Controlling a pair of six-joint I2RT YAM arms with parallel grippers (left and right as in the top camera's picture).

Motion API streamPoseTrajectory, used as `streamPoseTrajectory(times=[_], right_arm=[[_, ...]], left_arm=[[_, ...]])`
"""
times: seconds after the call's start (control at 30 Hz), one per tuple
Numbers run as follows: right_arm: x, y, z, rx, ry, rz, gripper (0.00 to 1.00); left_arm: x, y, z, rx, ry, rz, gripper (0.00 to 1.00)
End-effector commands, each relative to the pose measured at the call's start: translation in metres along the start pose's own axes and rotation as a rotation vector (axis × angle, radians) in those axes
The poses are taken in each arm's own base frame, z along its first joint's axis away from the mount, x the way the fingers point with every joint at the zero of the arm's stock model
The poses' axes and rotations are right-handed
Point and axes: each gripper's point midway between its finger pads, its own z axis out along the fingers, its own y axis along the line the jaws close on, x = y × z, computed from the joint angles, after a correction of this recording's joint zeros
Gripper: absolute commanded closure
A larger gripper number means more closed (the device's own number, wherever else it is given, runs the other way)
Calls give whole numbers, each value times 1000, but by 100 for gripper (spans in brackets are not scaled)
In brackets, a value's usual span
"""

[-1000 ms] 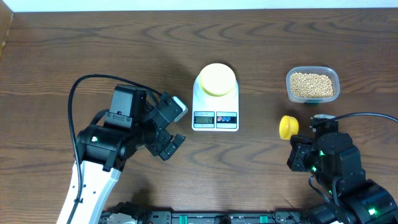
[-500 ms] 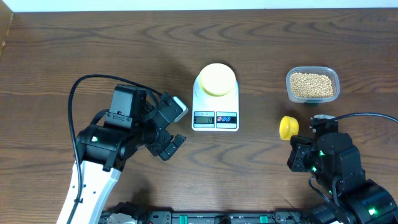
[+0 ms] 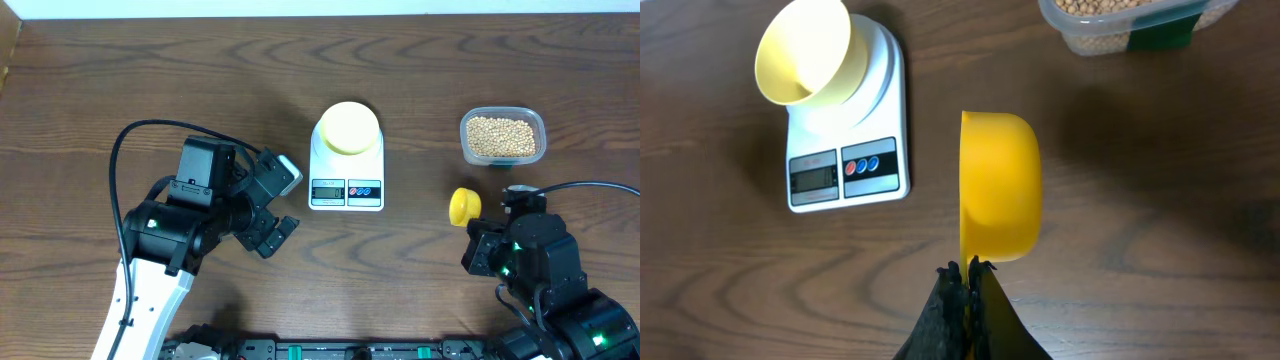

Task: Scoop item into bowl and weigh 50g on scale
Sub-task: 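Move the yellow scoop with the right gripper to the soybean tub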

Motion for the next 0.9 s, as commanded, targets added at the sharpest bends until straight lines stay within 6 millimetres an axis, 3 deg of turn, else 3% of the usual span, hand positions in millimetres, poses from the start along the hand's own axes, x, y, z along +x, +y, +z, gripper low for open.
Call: streamPoseTrajectory(times=[0.0, 0.37, 0.67, 0.87], right_arm=[[-13, -9, -4, 60, -60, 29, 99], [-32, -14, 7, 127, -117, -28, 99], [-46, 15, 49, 47, -80, -28, 99], [-59, 16, 64, 62, -112, -22, 99]], left_arm=[[-4, -1, -3, 10, -18, 9, 3], [-4, -1, -3, 10, -18, 9, 3], [-4, -1, -3, 10, -18, 9, 3], [-4, -1, -3, 10, -18, 9, 3]])
